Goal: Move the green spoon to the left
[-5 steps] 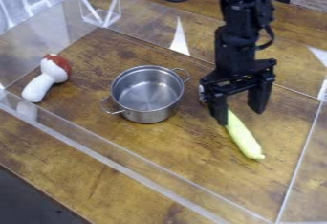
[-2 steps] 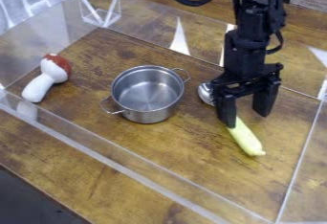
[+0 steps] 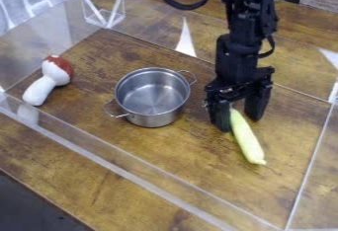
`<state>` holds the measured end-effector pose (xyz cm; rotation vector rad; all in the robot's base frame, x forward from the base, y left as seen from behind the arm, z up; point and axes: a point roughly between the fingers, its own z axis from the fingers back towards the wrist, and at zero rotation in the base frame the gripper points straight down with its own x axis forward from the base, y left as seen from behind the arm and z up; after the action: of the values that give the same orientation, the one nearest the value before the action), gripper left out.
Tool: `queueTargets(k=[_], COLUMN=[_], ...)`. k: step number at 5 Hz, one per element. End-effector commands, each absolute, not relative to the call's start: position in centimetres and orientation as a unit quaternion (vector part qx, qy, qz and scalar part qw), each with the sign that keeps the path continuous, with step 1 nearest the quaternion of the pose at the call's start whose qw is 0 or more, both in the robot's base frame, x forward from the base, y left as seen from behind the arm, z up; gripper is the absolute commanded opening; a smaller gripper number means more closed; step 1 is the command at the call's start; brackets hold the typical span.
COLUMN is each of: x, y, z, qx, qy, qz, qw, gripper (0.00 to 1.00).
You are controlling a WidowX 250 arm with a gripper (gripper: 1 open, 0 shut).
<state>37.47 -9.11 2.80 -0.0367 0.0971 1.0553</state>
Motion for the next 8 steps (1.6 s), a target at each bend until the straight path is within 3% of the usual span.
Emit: queueTargets(k=[1, 2, 3, 5, 6, 8], x=[37.0, 36.4, 35.8, 35.6, 35.6, 35.8], y=[-8.4, -8.0, -7.7, -7.4, -7.4, -5.3], z=[5.0, 5.3, 5.7, 8.9, 9.8, 13.9], qx=[-0.034, -0.036, -0.039, -0.046, -0.048, -0.080], qy=[0.039, 0.037, 0.038, 0.049, 0.059, 0.079], qz=[0.535, 0.569, 0.602, 0.606, 0.587, 0.563], qw=[0.843, 0.821, 0.797, 0.792, 0.806, 0.819], gripper=[1.00, 0.00, 0.00, 0.00, 0.00, 0.00])
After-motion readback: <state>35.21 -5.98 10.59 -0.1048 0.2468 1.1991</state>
